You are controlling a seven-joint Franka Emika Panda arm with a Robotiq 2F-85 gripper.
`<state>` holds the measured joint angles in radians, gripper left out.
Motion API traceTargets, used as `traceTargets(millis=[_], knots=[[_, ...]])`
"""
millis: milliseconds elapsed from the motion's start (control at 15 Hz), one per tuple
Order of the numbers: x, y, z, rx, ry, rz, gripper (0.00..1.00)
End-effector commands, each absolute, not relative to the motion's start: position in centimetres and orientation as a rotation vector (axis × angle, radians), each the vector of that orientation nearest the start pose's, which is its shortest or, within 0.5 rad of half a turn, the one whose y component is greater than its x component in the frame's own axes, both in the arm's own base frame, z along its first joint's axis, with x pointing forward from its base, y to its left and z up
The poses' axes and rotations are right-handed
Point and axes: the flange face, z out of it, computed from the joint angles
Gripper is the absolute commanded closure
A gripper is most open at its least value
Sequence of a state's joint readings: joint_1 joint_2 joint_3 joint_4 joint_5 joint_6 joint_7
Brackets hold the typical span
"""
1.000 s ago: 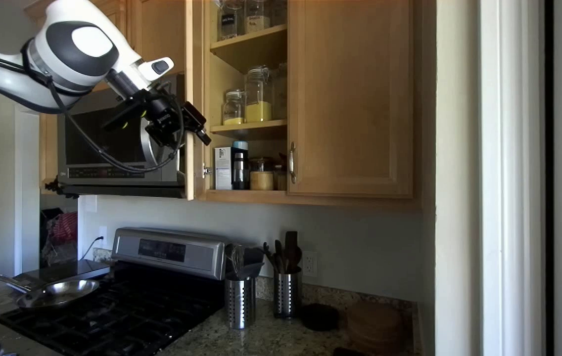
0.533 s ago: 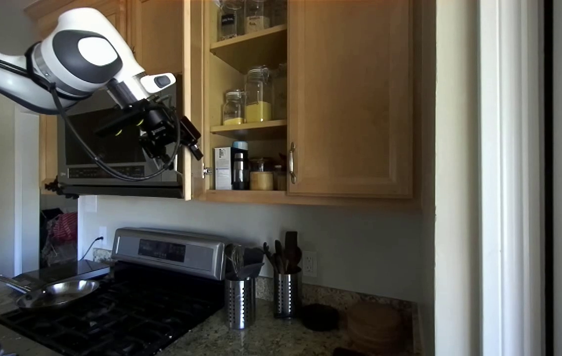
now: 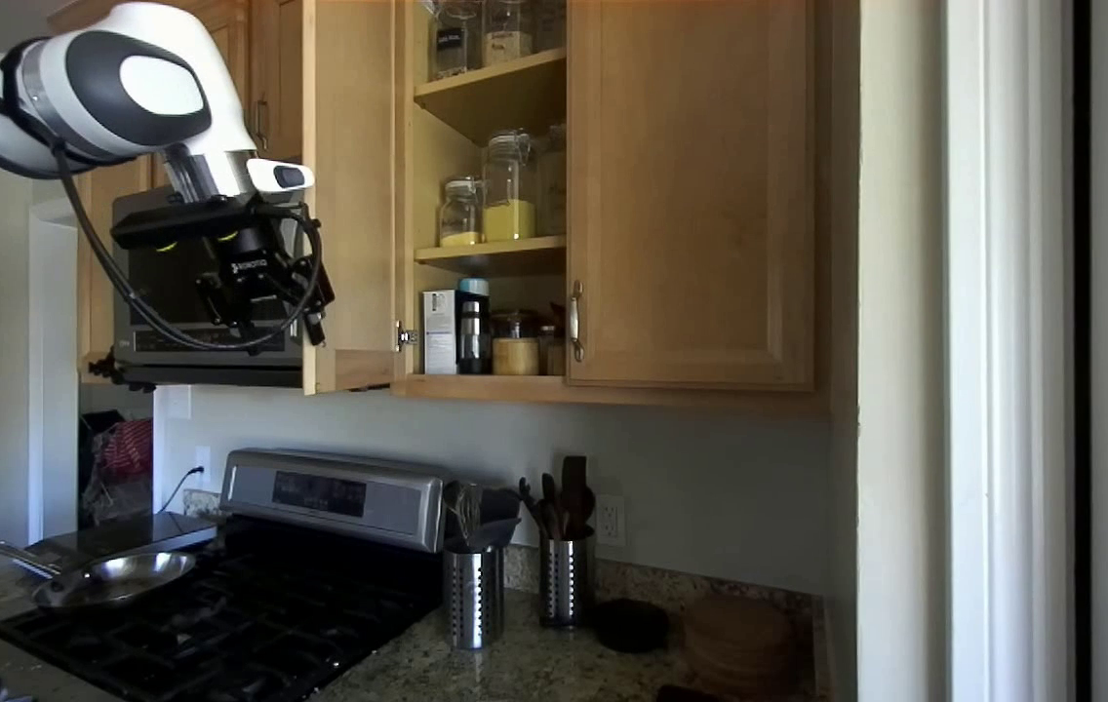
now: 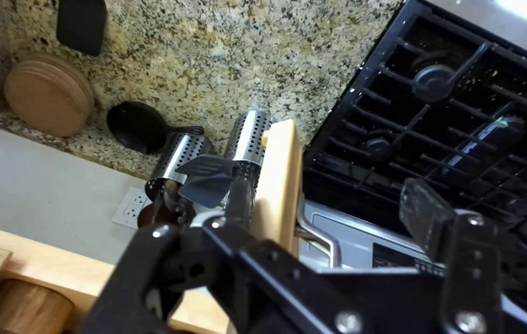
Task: Close the left cabinet door
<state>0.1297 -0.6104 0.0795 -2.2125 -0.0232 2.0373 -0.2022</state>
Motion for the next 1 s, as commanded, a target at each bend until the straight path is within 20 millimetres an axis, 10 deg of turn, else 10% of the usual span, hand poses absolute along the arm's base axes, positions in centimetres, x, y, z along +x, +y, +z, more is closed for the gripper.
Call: traceTargets(millis=[0,467,933], knots=[[38.5,10.3,65.5,-2.981,-0.754,-0.647,0.46],[38.7,10.8,66.7,-2.975,-0.759,-0.812,0.94],[40.5,10.1,66.1,-3.003,-0.730,-0.843,0.91]])
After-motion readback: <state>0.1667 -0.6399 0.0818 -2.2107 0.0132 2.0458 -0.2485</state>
